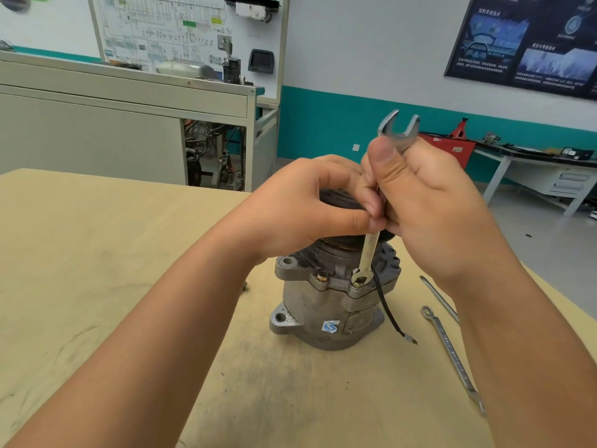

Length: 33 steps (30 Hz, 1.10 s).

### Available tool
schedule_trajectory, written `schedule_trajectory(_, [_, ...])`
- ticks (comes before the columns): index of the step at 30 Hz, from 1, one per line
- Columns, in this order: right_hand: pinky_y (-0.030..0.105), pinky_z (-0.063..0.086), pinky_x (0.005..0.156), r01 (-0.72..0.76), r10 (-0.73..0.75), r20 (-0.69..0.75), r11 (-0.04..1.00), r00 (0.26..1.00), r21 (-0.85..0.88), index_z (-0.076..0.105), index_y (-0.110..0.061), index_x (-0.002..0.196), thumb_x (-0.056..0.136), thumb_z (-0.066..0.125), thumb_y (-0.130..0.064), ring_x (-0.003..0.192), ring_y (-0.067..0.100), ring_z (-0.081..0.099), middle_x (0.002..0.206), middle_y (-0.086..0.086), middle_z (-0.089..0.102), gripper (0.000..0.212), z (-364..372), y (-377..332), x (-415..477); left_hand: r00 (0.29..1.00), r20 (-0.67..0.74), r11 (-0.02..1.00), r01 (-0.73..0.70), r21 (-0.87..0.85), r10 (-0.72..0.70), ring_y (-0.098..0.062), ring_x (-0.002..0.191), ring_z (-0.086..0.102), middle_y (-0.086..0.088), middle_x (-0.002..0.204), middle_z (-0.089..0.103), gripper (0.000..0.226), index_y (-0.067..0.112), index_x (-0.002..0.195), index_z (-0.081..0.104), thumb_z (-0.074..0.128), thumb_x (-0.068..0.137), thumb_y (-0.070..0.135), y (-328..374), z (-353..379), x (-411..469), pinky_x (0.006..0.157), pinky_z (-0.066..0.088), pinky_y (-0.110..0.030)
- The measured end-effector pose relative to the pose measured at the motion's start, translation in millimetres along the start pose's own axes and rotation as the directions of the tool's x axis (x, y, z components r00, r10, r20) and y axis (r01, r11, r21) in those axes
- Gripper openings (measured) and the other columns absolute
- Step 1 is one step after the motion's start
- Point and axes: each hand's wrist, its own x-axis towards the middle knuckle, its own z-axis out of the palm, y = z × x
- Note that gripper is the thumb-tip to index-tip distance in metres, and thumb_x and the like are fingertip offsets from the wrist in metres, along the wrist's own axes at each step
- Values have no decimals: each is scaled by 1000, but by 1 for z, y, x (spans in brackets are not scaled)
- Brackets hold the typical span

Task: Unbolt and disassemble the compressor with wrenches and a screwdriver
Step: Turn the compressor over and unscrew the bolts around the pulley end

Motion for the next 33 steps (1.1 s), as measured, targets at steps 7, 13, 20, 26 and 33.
schedule_trajectory(7, [16,37,54,20,-21,117,1000,993,15,42,-11,65,78,28,-68,50,3,40,54,-7,46,60,-12,-3,-4,1000,10,985,-24,170,23,2,99,54,14,95,63,8,28,80,69,74,75,30,3,7,1,88,36,-9])
schedule_trajectory(13, [21,41,52,75,-82,65,992,994,98,43,-15,82,92,35,-36,47,5,41,59,-1,53,25,-15,2,-8,998,-59,953,20,303,-2,-6,119,37,30,105,55,20,39,81,66,68,67,52,3,11,0,104,30,-31])
schedule_trajectory(20, [16,39,51,82,-81,-15,990,997,117,58,-18,81,95,39,-32,43,9,42,48,2,45,28,-22,12,-11,999,-49,958,4,288,10,-4,120,36,30,104,56,7,38,72,69,74,71,42,2,14,0,105,28,-34])
schedule_trajectory(26, [23,41,44,75,-58,-115,987,992,144,61,-24,81,92,47,-34,40,10,45,62,19,57,20,-20,12,-10,996,-92,948,14,318,17,-2,117,33,35,98,51,14,33,65,65,73,72,43,2,18,0,106,26,-42])
schedule_trajectory(33, [17,39,46,-51,67,-73,978,995,202,56,-16,78,100,38,-26,47,5,46,61,-5,60,31,-18,13,-5,998,-57,947,-7,320,27,-7,122,33,36,102,48,10,46,80,60,67,81,39,0,14,2,107,25,-45])
